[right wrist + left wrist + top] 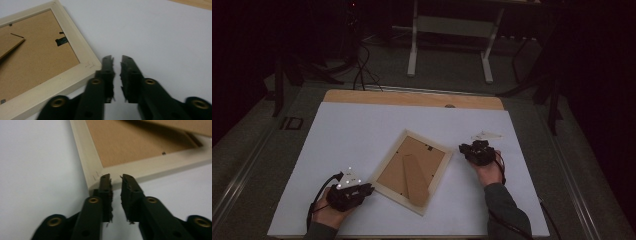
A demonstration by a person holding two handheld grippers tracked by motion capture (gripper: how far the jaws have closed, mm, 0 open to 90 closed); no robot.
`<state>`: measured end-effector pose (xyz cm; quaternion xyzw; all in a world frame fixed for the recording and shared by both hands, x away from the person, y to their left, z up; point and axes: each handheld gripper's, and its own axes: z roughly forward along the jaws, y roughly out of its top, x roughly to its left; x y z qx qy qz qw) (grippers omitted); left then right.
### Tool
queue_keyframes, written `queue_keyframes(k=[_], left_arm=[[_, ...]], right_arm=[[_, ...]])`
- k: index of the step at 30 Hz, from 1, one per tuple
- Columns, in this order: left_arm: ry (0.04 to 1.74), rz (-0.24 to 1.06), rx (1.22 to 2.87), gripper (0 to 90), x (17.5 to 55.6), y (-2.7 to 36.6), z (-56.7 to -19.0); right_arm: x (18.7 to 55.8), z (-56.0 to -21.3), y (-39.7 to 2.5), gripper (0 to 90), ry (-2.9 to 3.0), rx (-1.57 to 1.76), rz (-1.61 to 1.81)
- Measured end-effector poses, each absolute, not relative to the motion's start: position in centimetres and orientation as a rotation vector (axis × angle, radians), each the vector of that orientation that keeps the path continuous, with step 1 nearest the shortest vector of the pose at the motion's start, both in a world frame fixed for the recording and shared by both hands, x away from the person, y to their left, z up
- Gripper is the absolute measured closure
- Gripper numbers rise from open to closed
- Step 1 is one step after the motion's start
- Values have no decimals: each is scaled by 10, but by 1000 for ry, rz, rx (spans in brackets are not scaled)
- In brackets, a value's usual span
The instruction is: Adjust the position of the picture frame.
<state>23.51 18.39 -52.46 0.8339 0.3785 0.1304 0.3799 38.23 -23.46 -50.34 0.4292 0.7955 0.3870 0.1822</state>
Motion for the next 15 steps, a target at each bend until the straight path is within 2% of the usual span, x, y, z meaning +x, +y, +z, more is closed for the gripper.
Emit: queue_keyframes(k=[3,5,15], left_arm=[[959,323,2158,879,235,183,-526],[958,319,2158,900,235,182,-527],[951,324,2210,900,235,179,-531]], right_arm=[[384,-505,-232,898,2250,1208,1088],[385,-507,-231,900,2254,1211,1087],[394,-512,-225,900,2254,1247,1107]])
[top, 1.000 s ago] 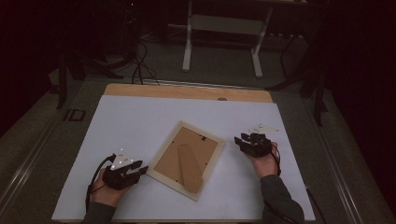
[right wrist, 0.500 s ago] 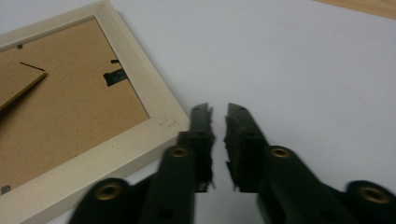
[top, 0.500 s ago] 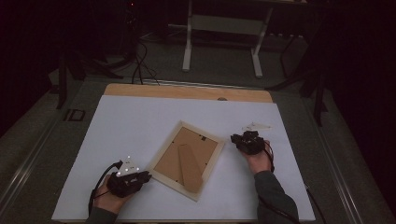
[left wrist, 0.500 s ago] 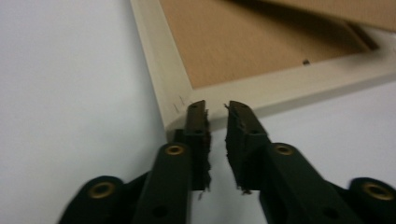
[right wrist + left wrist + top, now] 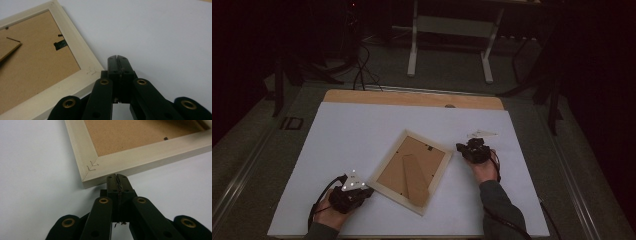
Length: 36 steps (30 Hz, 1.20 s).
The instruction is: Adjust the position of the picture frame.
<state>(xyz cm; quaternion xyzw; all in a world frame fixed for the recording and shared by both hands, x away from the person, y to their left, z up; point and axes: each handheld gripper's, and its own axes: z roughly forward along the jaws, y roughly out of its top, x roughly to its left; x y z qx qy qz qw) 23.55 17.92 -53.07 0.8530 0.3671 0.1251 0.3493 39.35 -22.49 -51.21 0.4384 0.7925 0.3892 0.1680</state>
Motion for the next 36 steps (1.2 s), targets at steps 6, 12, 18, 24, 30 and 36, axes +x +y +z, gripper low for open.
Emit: queue_keyframes(k=[6,12,18,24,30,36], left_arm=[[967,342,2224,900,237,180,-533],[976,348,2228,900,238,179,-533],[975,349,2233,900,238,179,-532],[977,354,2237,900,238,177,-532],[979,354,2241,900,238,177,-532],[980,356,2238,900,240,176,-532]], right_arm=[[399,-518,-221,900,2272,1279,1125],[401,-520,-214,900,2283,1274,1113],[405,-521,-211,900,2279,1270,1081],[406,-523,-212,900,2268,1301,1061],[406,-527,-214,900,2290,1305,1031],[406,-533,-216,900,2297,1323,1042]])
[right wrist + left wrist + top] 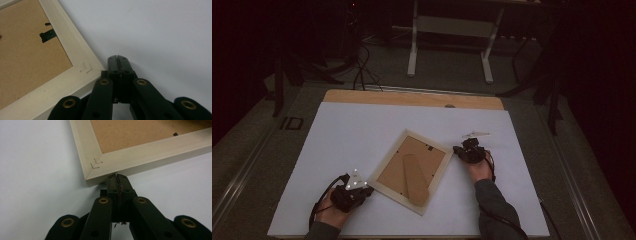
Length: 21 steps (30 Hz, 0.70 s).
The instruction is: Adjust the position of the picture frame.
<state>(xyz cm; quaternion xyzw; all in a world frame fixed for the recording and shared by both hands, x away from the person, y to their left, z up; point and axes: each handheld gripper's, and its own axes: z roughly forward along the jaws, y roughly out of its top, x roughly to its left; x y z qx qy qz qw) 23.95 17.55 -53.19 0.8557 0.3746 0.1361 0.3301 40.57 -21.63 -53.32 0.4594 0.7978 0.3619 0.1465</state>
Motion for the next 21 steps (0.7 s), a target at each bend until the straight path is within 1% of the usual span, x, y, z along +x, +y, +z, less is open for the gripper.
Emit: queue_keyframes(k=[21], left_arm=[[1051,387,2208,900,250,173,-532]], right_arm=[[400,-532,-223,900,2307,1295,1021]])
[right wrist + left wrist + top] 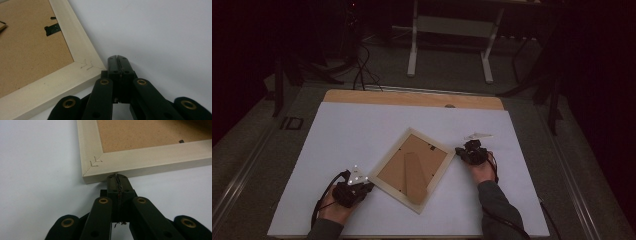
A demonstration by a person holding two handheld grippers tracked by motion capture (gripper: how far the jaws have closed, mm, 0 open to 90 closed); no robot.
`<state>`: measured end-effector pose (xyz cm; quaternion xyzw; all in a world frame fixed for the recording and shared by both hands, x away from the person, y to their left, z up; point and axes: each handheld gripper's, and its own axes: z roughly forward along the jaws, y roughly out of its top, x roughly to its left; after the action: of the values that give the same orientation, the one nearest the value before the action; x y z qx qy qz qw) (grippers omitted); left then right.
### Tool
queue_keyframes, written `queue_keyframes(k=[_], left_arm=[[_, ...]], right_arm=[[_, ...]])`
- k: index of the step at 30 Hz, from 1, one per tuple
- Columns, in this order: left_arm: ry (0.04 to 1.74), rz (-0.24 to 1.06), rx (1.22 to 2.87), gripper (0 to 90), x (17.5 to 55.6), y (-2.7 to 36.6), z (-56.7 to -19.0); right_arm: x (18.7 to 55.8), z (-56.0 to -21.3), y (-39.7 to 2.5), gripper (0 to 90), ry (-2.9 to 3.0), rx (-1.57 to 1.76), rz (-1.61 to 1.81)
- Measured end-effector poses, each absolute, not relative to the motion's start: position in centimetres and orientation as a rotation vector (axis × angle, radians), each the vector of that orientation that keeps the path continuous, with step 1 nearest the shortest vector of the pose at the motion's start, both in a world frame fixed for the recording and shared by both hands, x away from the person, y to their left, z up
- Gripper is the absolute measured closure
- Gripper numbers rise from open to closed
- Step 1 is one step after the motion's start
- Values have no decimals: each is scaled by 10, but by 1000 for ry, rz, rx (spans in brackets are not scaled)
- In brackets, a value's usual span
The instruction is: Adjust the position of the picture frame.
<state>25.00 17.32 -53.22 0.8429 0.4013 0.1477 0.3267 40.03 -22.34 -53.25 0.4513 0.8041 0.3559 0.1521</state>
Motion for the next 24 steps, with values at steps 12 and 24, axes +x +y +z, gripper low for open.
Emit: queue_keyframes(k=[12,24], left_arm=[[1097,414,2163,900,258,171,-534],[1135,479,2160,900,264,166,-534]], right_arm=[[396,-532,-225,900,2331,1240,990],[391,-530,-224,900,2353,1173,943]])
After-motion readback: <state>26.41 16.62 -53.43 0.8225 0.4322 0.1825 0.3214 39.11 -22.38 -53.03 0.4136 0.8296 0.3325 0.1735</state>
